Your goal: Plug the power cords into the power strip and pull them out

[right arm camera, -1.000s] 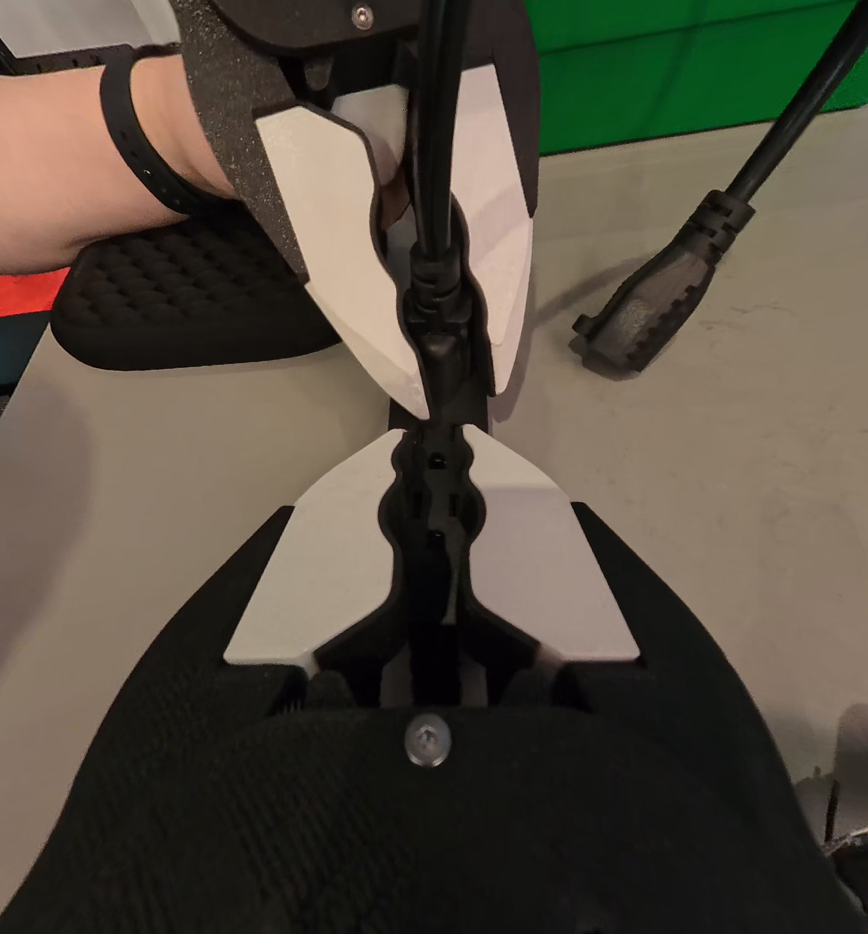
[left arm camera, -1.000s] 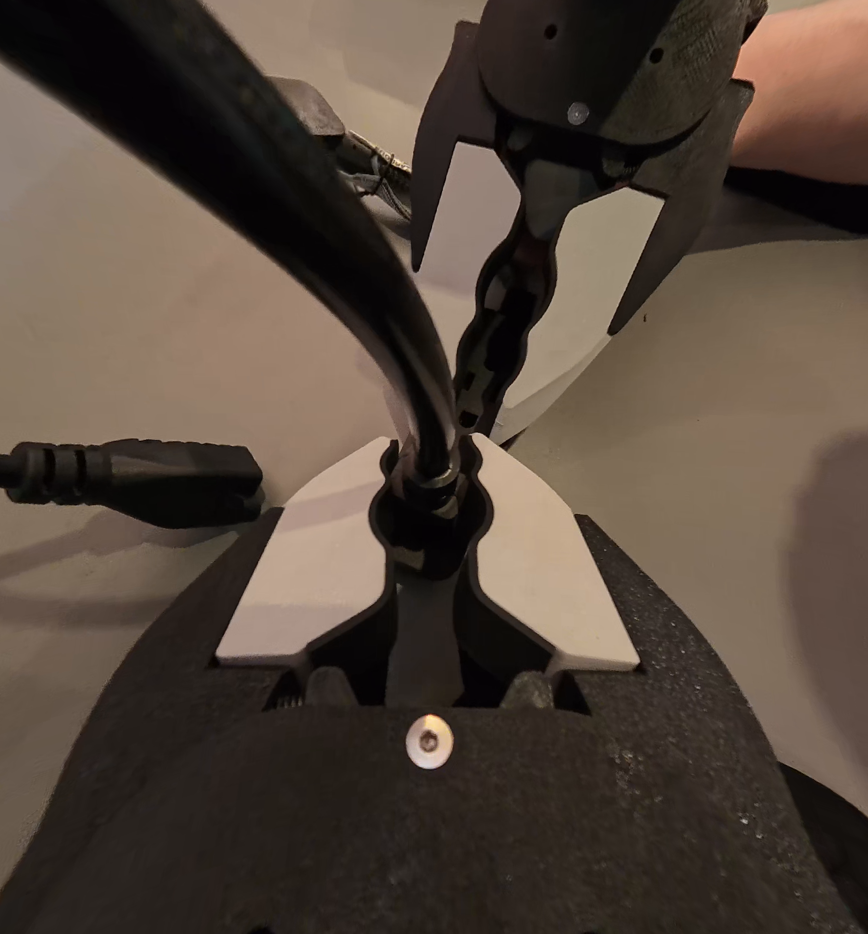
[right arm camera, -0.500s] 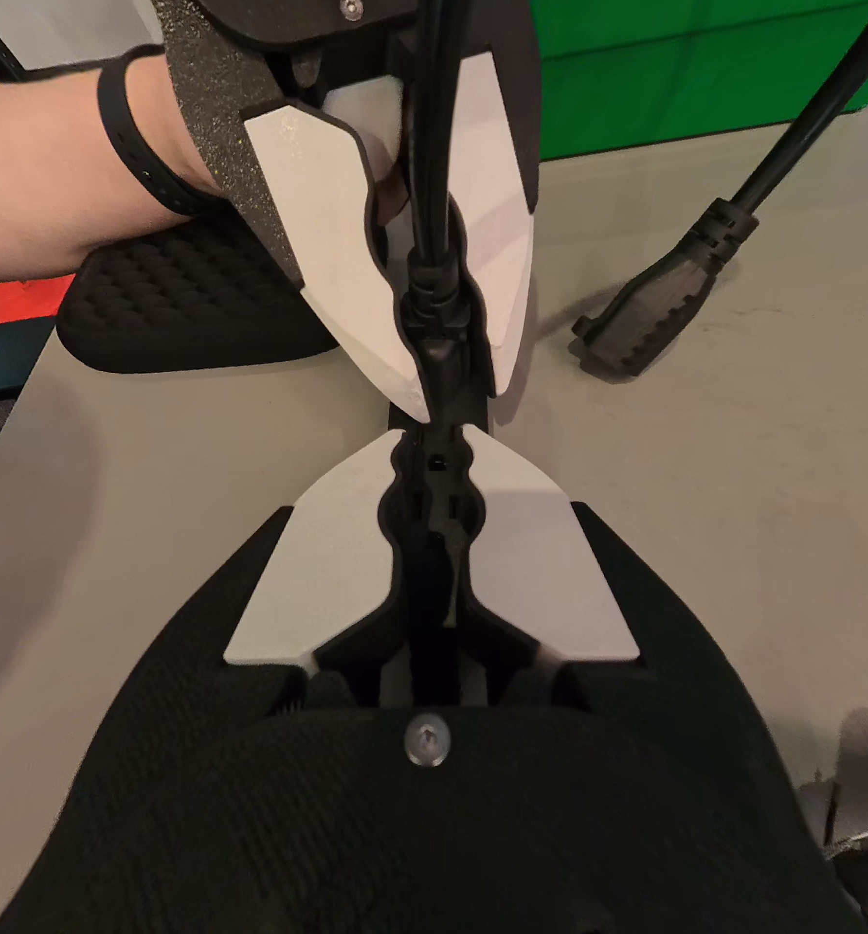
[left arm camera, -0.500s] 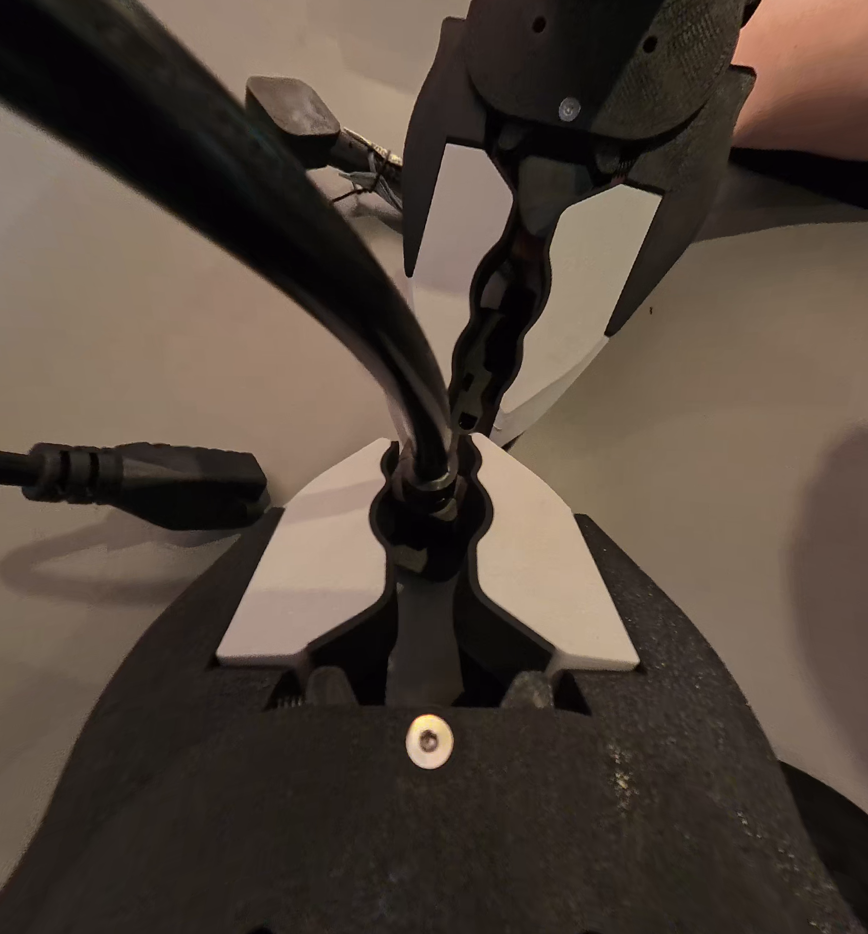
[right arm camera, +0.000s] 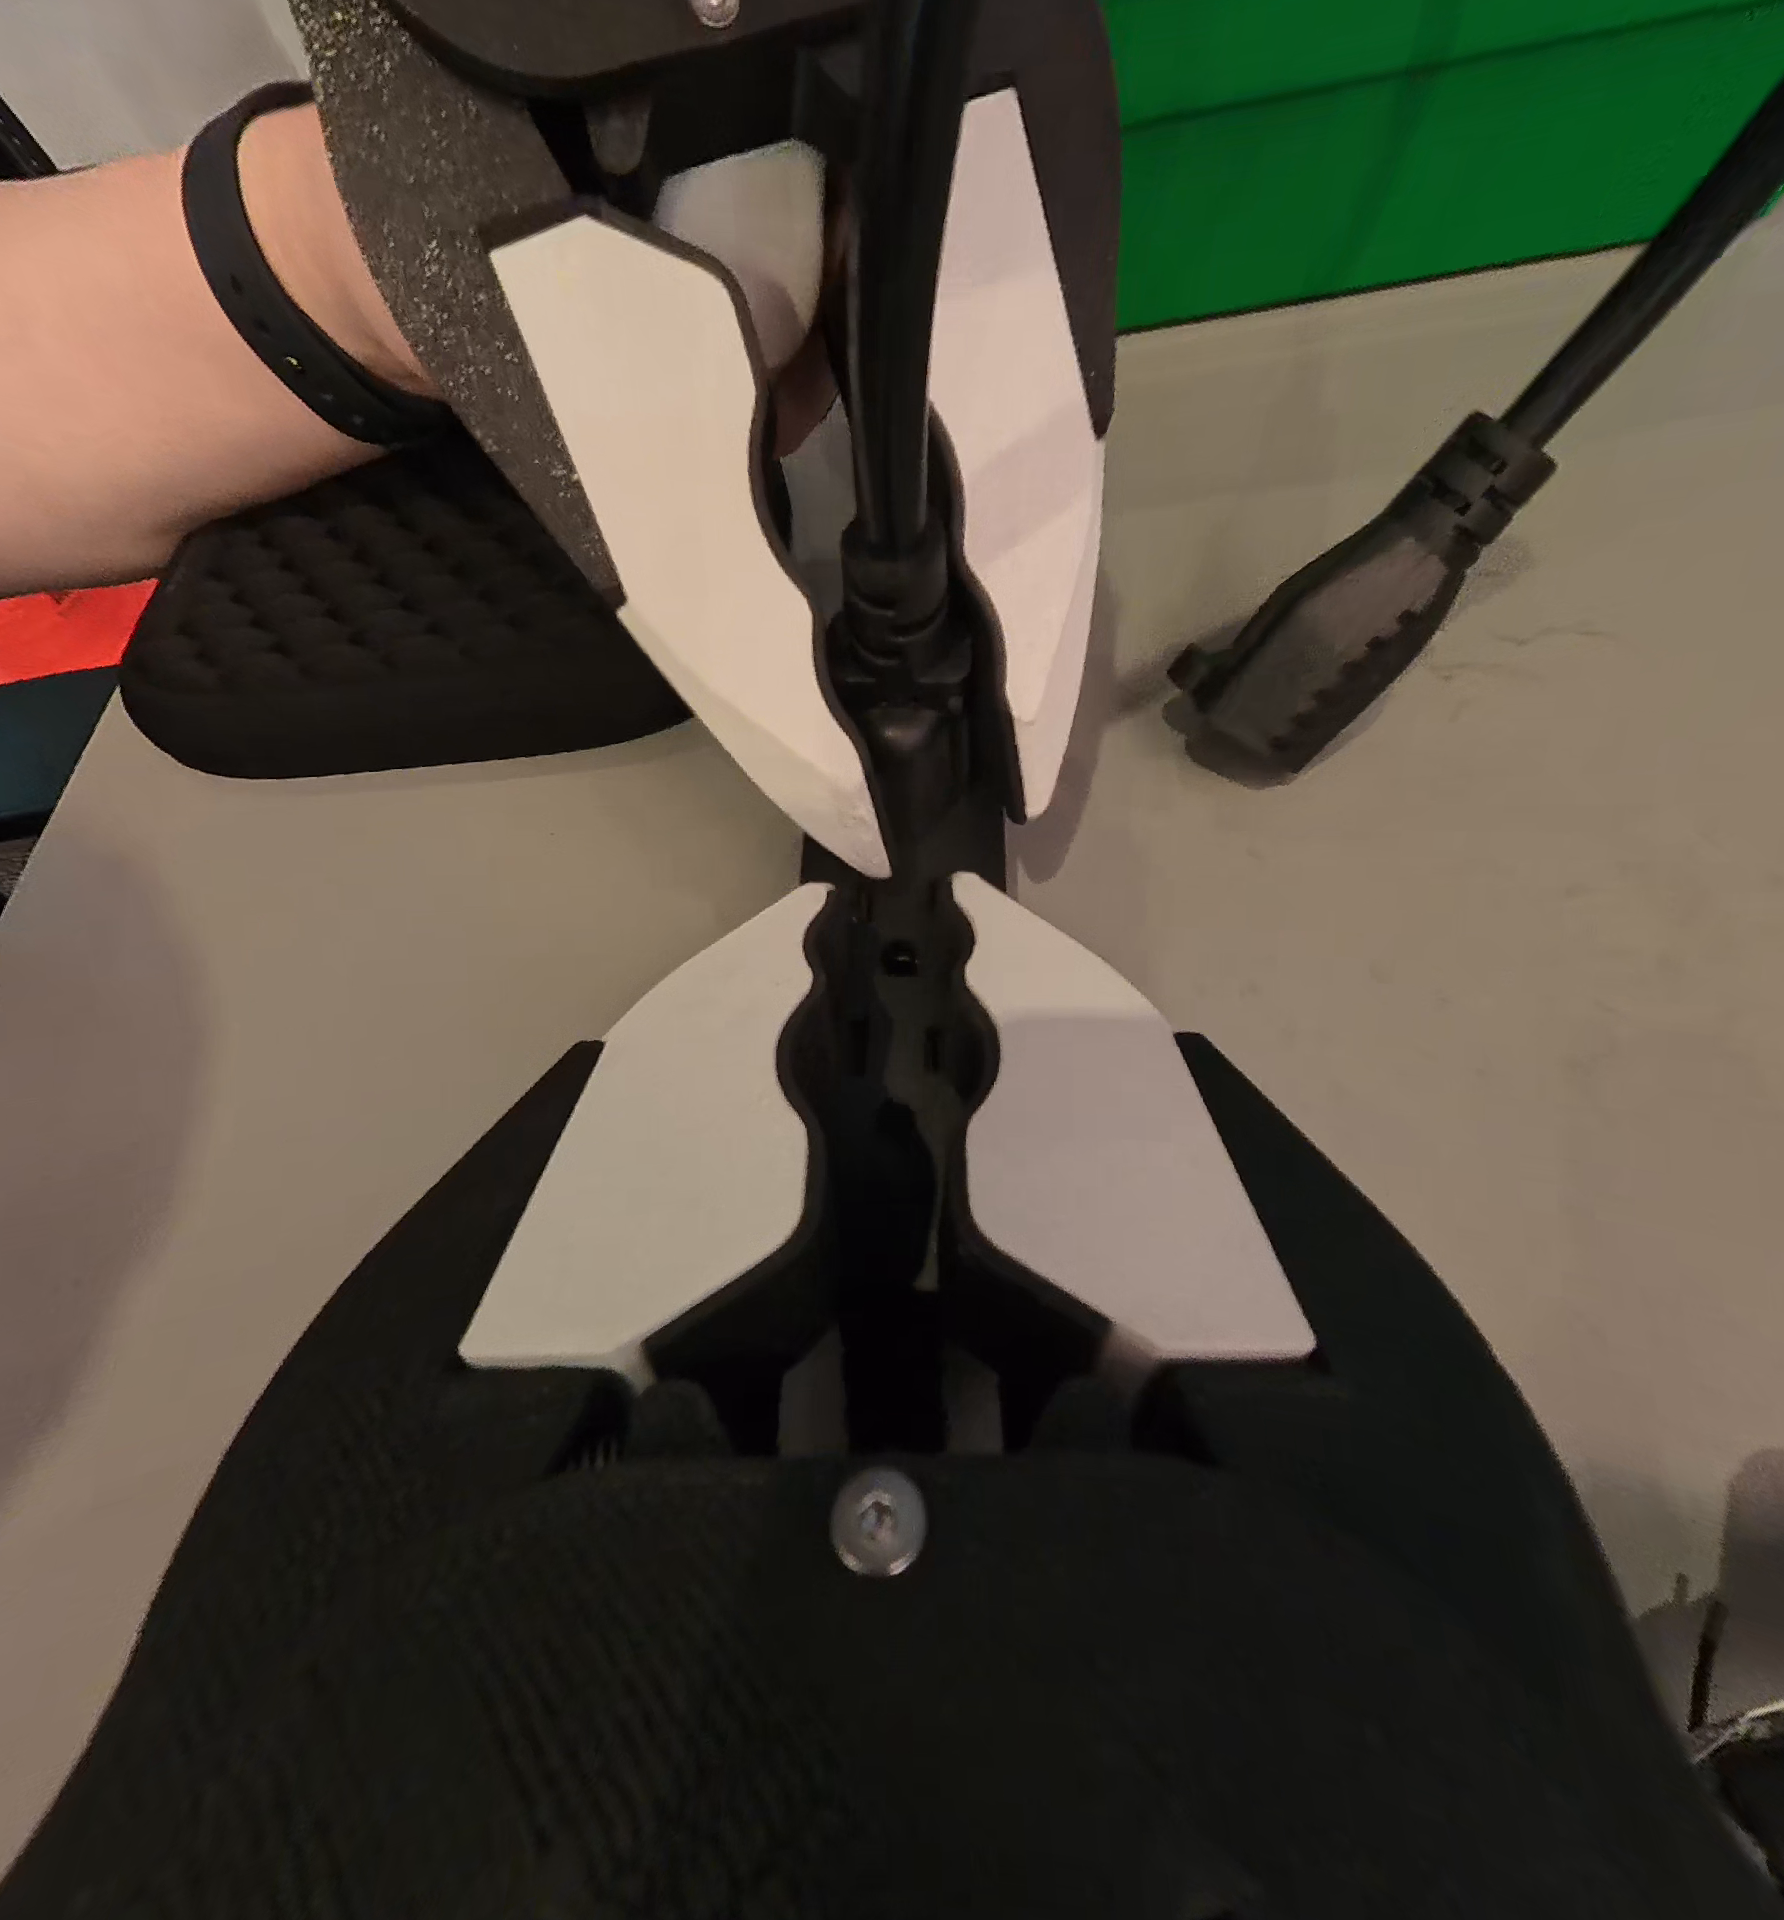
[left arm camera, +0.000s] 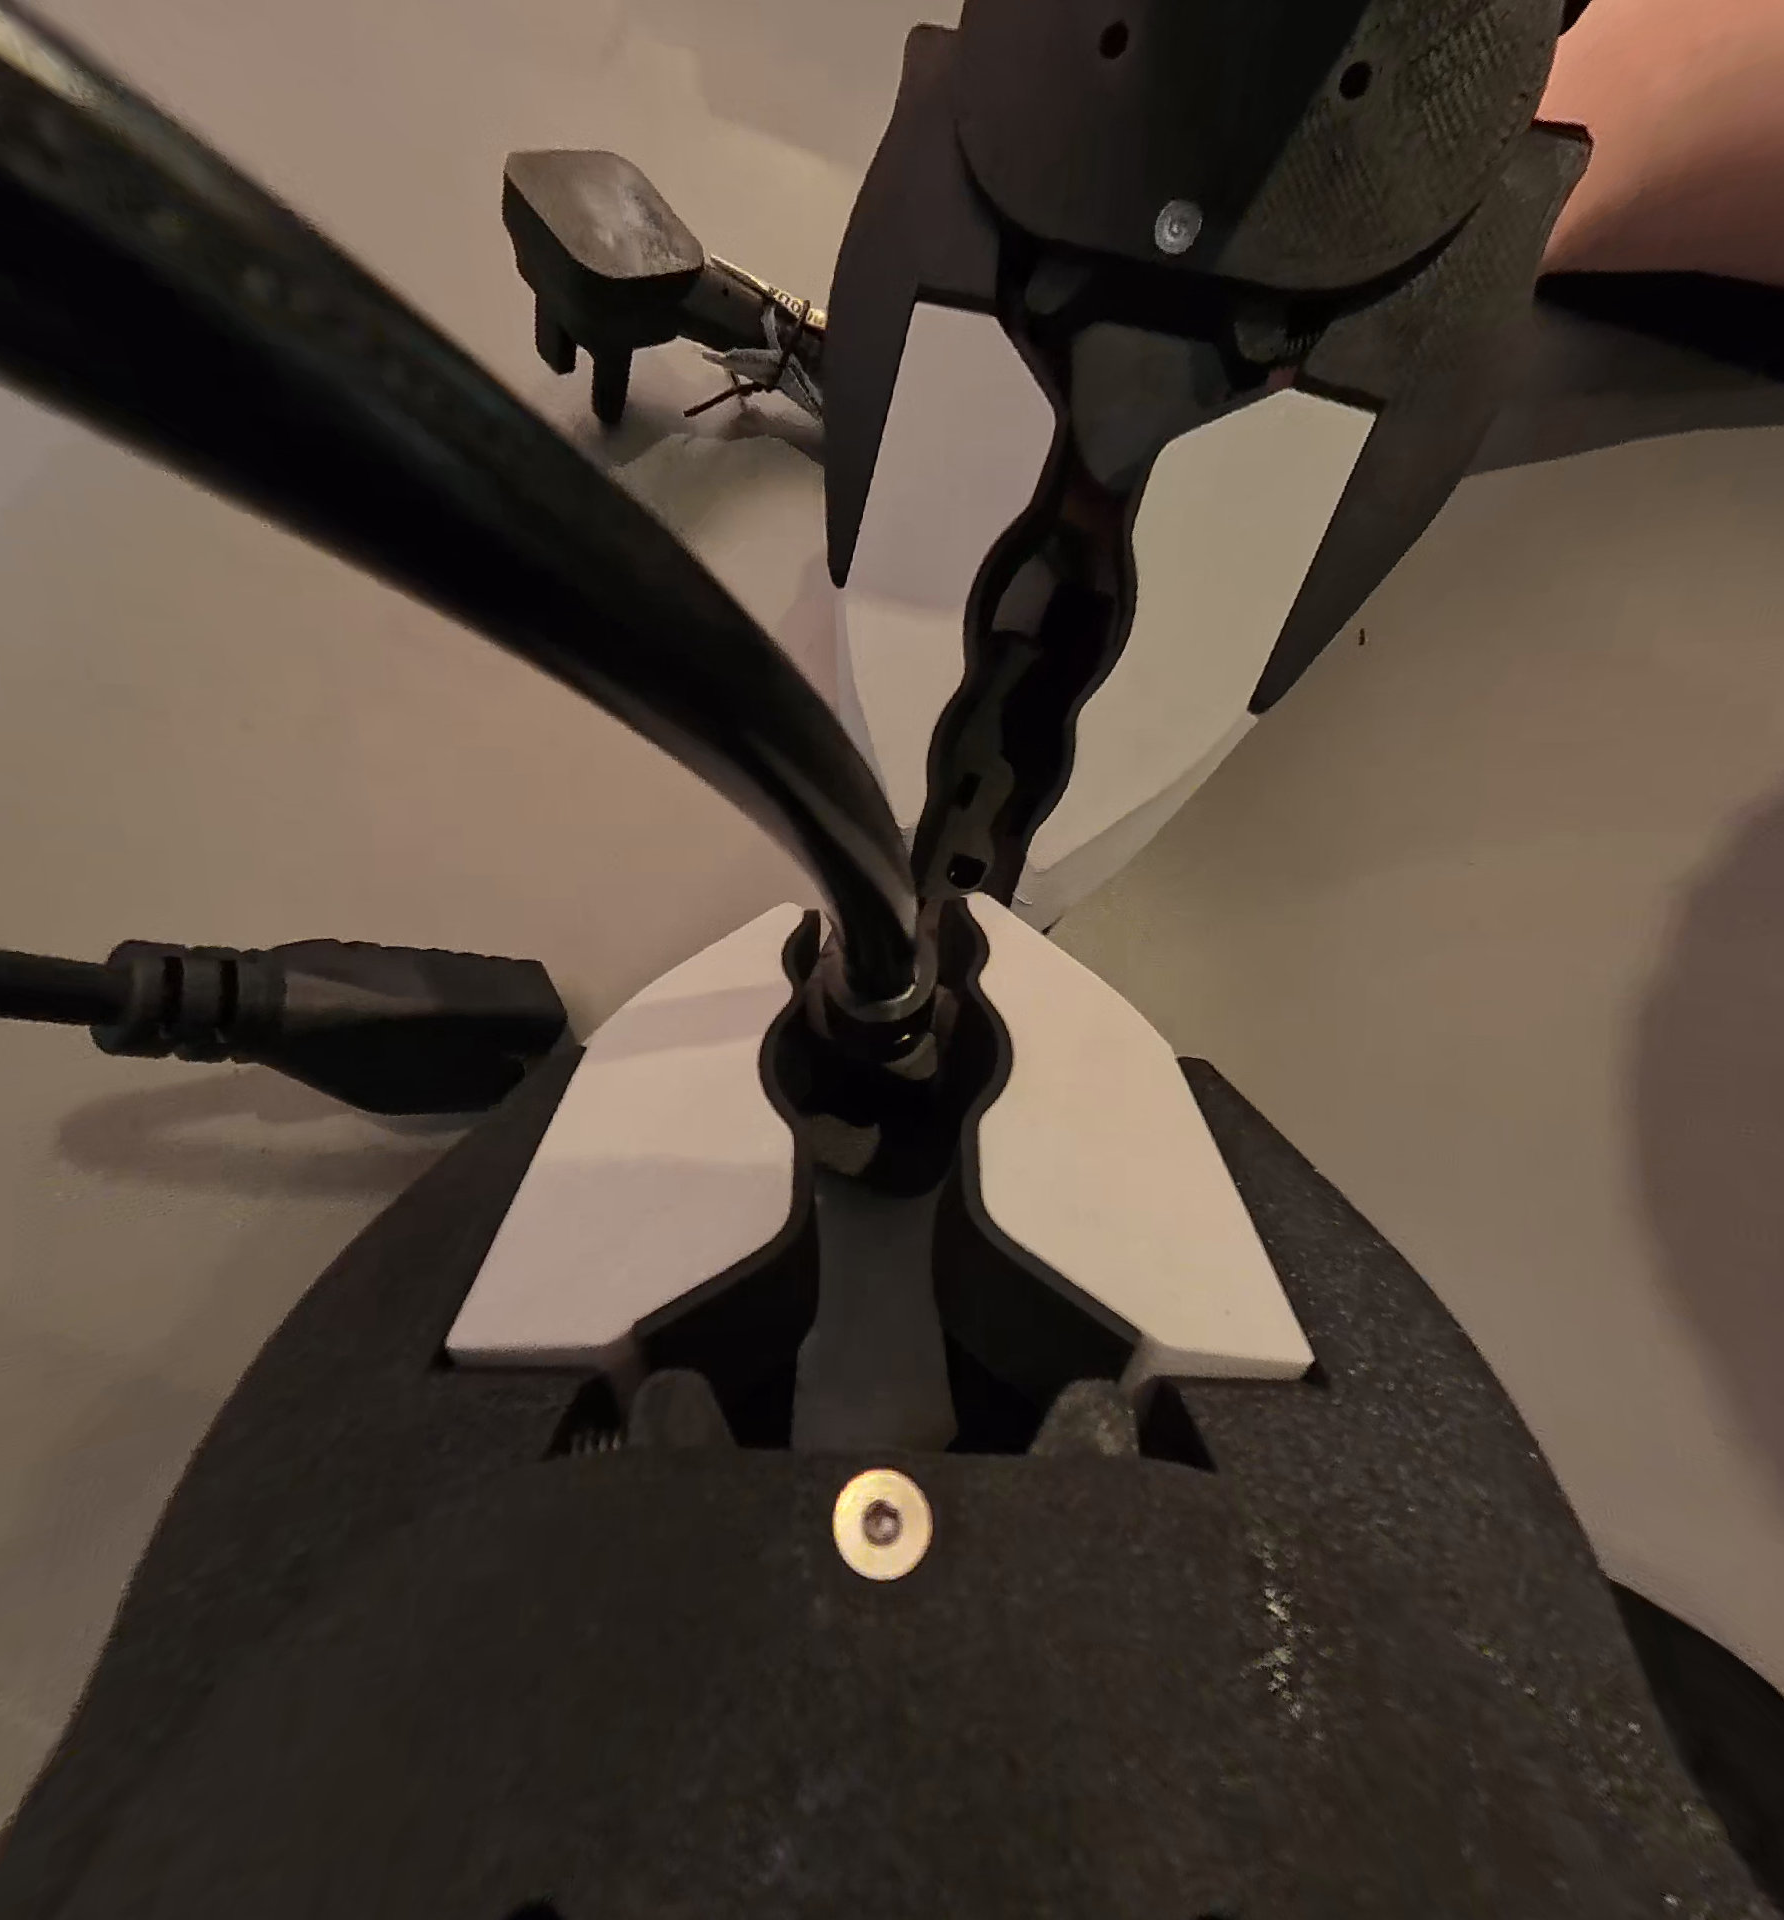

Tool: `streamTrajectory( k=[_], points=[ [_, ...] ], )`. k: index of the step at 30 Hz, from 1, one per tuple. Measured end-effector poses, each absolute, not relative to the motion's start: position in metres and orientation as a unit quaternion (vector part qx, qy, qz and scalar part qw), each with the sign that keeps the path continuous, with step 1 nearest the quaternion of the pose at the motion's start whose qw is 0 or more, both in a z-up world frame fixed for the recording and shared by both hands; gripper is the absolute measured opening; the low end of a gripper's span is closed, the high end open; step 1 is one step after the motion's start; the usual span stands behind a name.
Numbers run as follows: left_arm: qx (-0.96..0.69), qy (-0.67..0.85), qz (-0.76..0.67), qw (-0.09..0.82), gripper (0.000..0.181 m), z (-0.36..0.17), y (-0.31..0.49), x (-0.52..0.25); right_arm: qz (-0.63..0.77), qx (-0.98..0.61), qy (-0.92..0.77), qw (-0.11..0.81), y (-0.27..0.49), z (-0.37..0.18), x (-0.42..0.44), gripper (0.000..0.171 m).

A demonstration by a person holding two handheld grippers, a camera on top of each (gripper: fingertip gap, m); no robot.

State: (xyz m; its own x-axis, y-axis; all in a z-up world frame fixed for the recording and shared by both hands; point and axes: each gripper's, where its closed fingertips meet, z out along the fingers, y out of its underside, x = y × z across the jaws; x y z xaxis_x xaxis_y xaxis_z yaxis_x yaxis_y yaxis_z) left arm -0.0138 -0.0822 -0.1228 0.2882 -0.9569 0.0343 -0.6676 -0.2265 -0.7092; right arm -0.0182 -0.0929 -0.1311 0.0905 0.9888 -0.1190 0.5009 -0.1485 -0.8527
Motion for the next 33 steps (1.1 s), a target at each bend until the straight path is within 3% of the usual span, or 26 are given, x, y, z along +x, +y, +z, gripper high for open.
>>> streamTrajectory(
  k=[11, 23, 27, 33],
  points=[
    [-0.740, 0.502, -0.326, 0.308, 0.022, -0.121, -0.086, -0.021, 0.369, -0.659, -0.571, 0.321, -0.096, -0.134, -0.020, 0.024],
    [-0.750, 0.576, -0.167, 0.279, 0.018, -0.125, -0.081, -0.017, 0.359, -0.662, -0.570, 0.329, -0.094, -0.135, -0.016, 0.024],
    [-0.736, 0.524, -0.313, 0.292, 0.015, -0.112, -0.086, -0.007, 0.361, -0.664, -0.568, 0.326, -0.093, -0.135, -0.016, 0.024],
    [-0.718, 0.539, -0.292, 0.330, 0.015, -0.111, -0.085, -0.009, 0.358, -0.661, -0.571, 0.328, -0.093, -0.134, -0.017, 0.023]
  ],
)
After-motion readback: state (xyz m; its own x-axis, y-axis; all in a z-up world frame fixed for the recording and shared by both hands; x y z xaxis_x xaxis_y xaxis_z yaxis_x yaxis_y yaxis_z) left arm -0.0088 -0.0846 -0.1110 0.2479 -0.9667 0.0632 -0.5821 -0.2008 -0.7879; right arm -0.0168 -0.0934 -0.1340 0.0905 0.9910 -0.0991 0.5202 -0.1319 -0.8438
